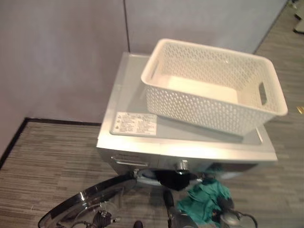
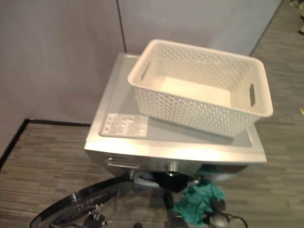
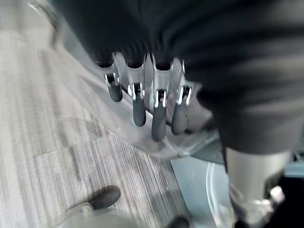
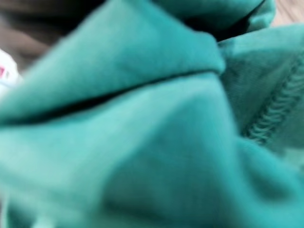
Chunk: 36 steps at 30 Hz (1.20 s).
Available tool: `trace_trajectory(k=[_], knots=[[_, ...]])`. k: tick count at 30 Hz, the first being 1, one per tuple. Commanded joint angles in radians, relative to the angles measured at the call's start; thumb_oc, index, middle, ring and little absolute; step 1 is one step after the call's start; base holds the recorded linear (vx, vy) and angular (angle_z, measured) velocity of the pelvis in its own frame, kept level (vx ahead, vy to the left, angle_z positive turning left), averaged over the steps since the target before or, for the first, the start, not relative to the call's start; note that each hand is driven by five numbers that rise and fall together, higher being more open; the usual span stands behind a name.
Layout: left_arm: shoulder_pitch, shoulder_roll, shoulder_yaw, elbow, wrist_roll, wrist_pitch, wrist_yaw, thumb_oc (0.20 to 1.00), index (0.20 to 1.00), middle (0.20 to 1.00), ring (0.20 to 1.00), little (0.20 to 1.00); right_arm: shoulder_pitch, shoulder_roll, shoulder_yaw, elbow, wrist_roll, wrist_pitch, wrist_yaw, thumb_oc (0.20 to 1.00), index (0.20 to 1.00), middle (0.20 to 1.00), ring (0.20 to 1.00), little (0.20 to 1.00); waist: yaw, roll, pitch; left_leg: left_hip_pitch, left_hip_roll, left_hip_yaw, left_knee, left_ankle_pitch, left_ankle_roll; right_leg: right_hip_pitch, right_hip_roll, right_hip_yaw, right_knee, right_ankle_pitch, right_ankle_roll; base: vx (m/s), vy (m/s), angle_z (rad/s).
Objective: Grab the laundry basket,head to the washer,open it,put in the laundry and shut it.
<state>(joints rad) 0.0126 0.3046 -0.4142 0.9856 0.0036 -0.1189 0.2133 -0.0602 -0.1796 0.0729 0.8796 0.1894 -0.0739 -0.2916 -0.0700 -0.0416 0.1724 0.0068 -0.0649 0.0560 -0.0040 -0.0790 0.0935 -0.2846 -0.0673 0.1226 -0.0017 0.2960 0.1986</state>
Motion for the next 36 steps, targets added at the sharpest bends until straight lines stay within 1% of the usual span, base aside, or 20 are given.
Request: trace_trajectory(k=[1, 2, 3, 5, 6, 7, 9, 10, 11, 12, 14, 15, 16, 17, 21, 25, 26, 30, 33, 36], knots=[[-0.101, 0.01, 0.017, -0.077, 0.076, -0.085, 0.033, 1.0, 1.0, 1.0, 1.0, 1.0, 0.055, -0.044, 0.048, -0.098, -0.003, -0.045, 0.066, 0.2, 0.2, 0.2, 0.2, 0.2, 0.035, 0.03, -0.041, -0.041, 0.057, -0.065, -0.031, 0.029, -0.021, 0.144, -0.117, -0.08, 0.426, -0.294, -0.037, -0.19, 0.04, -0.2], [-0.113, 0.012, 0.005, -0.08, 0.092, -0.084, 0.035, 1.0, 1.0, 1.0, 1.0, 1.0, 0.057, -0.042, 0.082, -0.114, -0.018, -0.043, 0.086, 0.2, 0.2, 0.2, 0.2, 0.2, 0.041, 0.029, -0.05, -0.06, 0.06, -0.054, -0.027, 0.035, -0.018, 0.156, -0.113, -0.072, 0.466, -0.304, -0.04, -0.25, 0.035, -0.3], [-0.125, 0.013, -0.003, -0.08, 0.099, -0.084, 0.039, 1.0, 1.0, 1.0, 1.0, 1.0, 0.059, -0.041, 0.107, -0.125, -0.024, -0.044, 0.102, 0.2, 0.2, 0.2, 0.2, 0.2, 0.046, 0.026, -0.056, -0.082, 0.069, -0.042, -0.02, 0.042, -0.02, 0.17, -0.108, -0.072, 0.485, -0.298, -0.042, -0.17, -0.035, -0.59], [-0.167, 0.017, -0.026, -0.084, 0.119, -0.087, 0.052, 1.0, 1.0, 1.0, 1.0, 1.0, 0.053, -0.039, 0.155, -0.158, -0.03, -0.047, 0.123, 0.2, 0.2, 0.2, 0.2, 0.2, 0.062, 0.004, -0.07, -0.141, 0.071, -0.032, -0.01, 0.059, -0.029, 0.222, -0.11, -0.069, 0.47, -0.305, -0.041, -0.17, -0.072, -0.43], [-0.167, 0.018, -0.026, -0.084, 0.119, -0.087, 0.052, 1.0, 1.0, 1.0, 1.0, 1.0, 0.053, -0.038, 0.155, -0.158, -0.03, -0.046, 0.123, 0.2, 0.2, 0.2, 0.2, 0.2, 0.06, 0.001, -0.07, -0.141, 0.068, -0.033, -0.009, 0.057, -0.028, 0.224, -0.113, -0.07, 0.469, -0.307, -0.04, -0.37, -0.174, -0.33], [-0.254, 0.018, -0.061, -0.117, 0.138, -0.089, 0.083, 1.0, 1.0, 1.0, 1.0, 1.0, 0.02, -0.037, 0.209, -0.203, -0.016, -0.057, 0.13, 0.2, 0.2, 0.2, 0.2, 0.2, 0.092, -0.041, -0.062, -0.235, 0.078, -0.01, 0.011, 0.083, -0.052, 0.276, -0.13, -0.093, 0.374, -0.31, -0.035, -0.39, -0.21, -0.33], [-0.332, 0.025, -0.089, -0.147, 0.141, -0.09, 0.097, 1.0, 1.0, 1.0, 1.0, 1.0, -0.006, -0.042, 0.254, -0.258, 0.006, -0.071, 0.134, 0.2, 0.2, 0.2, 0.2, 0.2, 0.118, -0.092, -0.06, -0.332, 0.075, 0.006, 0.045, 0.103, -0.071, 0.317, -0.145, -0.122, 0.244, -0.302, -0.026, -0.37, -0.248, -0.3], [-0.332, 0.025, -0.09, -0.147, 0.141, -0.09, 0.097, 1.0, 1.0, 1.0, 1.0, 1.0, -0.006, -0.042, 0.254, -0.258, 0.006, -0.071, 0.134, 0.2, 0.2, 0.2, 0.2, 0.2, 0.118, -0.091, -0.061, -0.333, 0.075, 0.006, 0.045, 0.103, -0.071, 0.316, -0.144, -0.122, 0.243, -0.301, -0.026, -0.38, -0.273, -0.31], [-0.398, 0.022, -0.111, -0.186, 0.116, -0.092, 0.109, 1.0, 1.0, 1.0, 1.0, 1.0, -0.036, -0.056, 0.294, -0.316, 0.037, -0.083, 0.142, 0.2, 0.2, 0.2, 0.2, 0.2, 0.136, -0.126, -0.044, -0.424, 0.094, 0.01, 0.08, 0.127, -0.092, 0.329, -0.137, -0.131, 0.161, -0.307, -0.026, -0.26, -0.168, -0.29], [-0.399, 0.022, -0.111, -0.186, 0.116, -0.091, 0.109, 1.0, 1.0, 1.0, 1.0, 1.0, -0.038, -0.055, 0.293, -0.316, 0.038, -0.083, 0.143, 0.2, 0.2, 0.2, 0.2, 0.2, 0.135, -0.126, -0.046, -0.429, 0.094, 0.009, 0.083, 0.126, -0.092, 0.327, -0.137, -0.132, 0.16, -0.307, -0.026, -0.37, -0.239, -0.17], [-0.479, 0.012, -0.139, -0.224, 0.089, -0.088, 0.114, 1.0, 1.0, 1.0, 1.0, 1.0, -0.105, -0.072, 0.342, -0.366, 0.072, -0.091, 0.145, 0.2, 0.2, 0.2, 0.2, 0.2, 0.156, -0.156, -0.025, -0.523, 0.119, 0.009, 0.108, 0.159, -0.114, 0.319, -0.124, -0.162, 0.09, -0.316, -0.031, -0.29, -0.222, -0.23], [-0.494, 0.011, -0.152, -0.239, 0.09, -0.085, 0.113, 1.0, 1.0, 1.0, 1.0, 1.0, -0.122, -0.075, 0.353, -0.382, 0.087, -0.095, 0.143, 0.2, 0.2, 0.2, 0.2, 0.2, 0.16, -0.163, -0.018, -0.542, 0.127, 0.004, 0.114, 0.168, -0.12, 0.319, -0.119, -0.17, 0.076, -0.315, -0.032, -0.21, -0.178, -0.37], [-0.495, 0.012, -0.152, -0.239, 0.089, -0.084, 0.113, 1.0, 1.0, 1.0, 1.0, 1.0, -0.123, -0.075, 0.352, -0.382, 0.088, -0.095, 0.144, 0.2, 0.2, 0.2, 0.2, 0.2, 0.159, -0.162, -0.018, -0.545, 0.128, 0.002, 0.116, 0.168, -0.12, 0.318, -0.118, -0.171, 0.076, -0.314, -0.032, -0.11, -0.109, -0.31], [-0.517, 0.007, -0.165, -0.251, 0.088, -0.08, 0.112, 1.0, 1.0, 1.0, 1.0, 1.0, -0.143, -0.081, 0.367, -0.423, 0.104, -0.099, 0.143, 0.2, 0.2, 0.2, 0.2, 0.2, 0.166, -0.166, -0.005, -0.565, 0.137, -0.003, 0.124, 0.178, -0.128, 0.319, -0.106, -0.178, 0.054, -0.345, -0.037, -0.07, -0.093, -0.07], [-0.559, -0.036, -0.189, -0.231, 0.068, -0.07, 0.112, 1.0, 1.0, 1.0, 1.0, 1.0, -0.187, -0.096, 0.393, -0.523, 0.14, -0.113, 0.137, 0.2, 0.2, 0.2, 0.2, 0.2, 0.165, -0.179, 0.024, -0.605, 0.146, -0.04, 0.137, 0.201, -0.149, 0.319, -0.074, -0.196, 0.032, -0.382, -0.05, -0.07, -0.11, 0.16], [-0.578, -0.055, -0.234, -0.201, 0.036, -0.059, 0.056, 1.0, 1.0, 1.0, 1.0, 1.0, -0.246, -0.097, 0.409, -0.571, 0.148, -0.113, 0.125, 0.2, 0.2, 0.2, 0.2, 0.2, 0.162, -0.17, 0.046, -0.615, 0.162, -0.053, 0.146, 0.208, -0.153, 0.276, -0.056, -0.198, 0.06, -0.403, -0.056, -0.05, -0.03, 0.0], [-0.584, -0.059, -0.261, -0.186, 0.019, -0.052, 0.011, 1.0, 1.0, 1.0, 1.0, 1.0, -0.28, -0.1, 0.421, -0.601, 0.164, -0.115, 0.128, 0.2, 0.2, 0.2, 0.2, 0.2, 0.161, -0.158, 0.07, -0.615, 0.173, -0.062, 0.147, 0.213, -0.155, 0.247, -0.042, -0.203, 0.083, -0.432, -0.064, -0.05, -0.018, 0.03], [-0.592, -0.025, -0.319, -0.202, 0.032, -0.064, -0.048, 1.0, 1.0, 1.0, 1.0, 1.0, -0.317, -0.101, 0.437, -0.649, 0.217, -0.13, 0.139, 0.2, 0.2, 0.2, 0.2, 0.2, 0.165, -0.139, 0.113, -0.616, 0.19, -0.075, 0.144, 0.223, -0.16, 0.205, -0.018, -0.212, 0.116, -0.467, -0.076, -0.05, -0.023, 0.08], [-0.588, -0.007, -0.33, -0.221, 0.028, -0.071, -0.061, 1.0, 1.0, 1.0, 1.0, 1.0, -0.319, -0.103, 0.437, -0.655, 0.232, -0.134, 0.139, 0.2, 0.2, 0.2, 0.2, 0.2, 0.167, -0.137, 0.119, -0.617, 0.192, -0.078, 0.141, 0.227, -0.161, 0.201, -0.012, -0.212, 0.12, -0.472, -0.078, -0.01, -0.013, 0.1], [-0.563, 0.024, -0.365, -0.297, 0.003, -0.104, -0.071, 1.0, 1.0, 1.0, 1.0, 1.0, -0.3, -0.105, 0.435, -0.706, 0.307, -0.167, 0.145, 0.2, 0.2, 0.2, 0.2, 0.2, 0.178, -0.139, 0.15, -0.625, 0.202, -0.084, 0.136, 0.239, -0.164, 0.174, 0.008, -0.235, 0.149, -0.492, -0.09, 0.0, -0.037, 0.01]])
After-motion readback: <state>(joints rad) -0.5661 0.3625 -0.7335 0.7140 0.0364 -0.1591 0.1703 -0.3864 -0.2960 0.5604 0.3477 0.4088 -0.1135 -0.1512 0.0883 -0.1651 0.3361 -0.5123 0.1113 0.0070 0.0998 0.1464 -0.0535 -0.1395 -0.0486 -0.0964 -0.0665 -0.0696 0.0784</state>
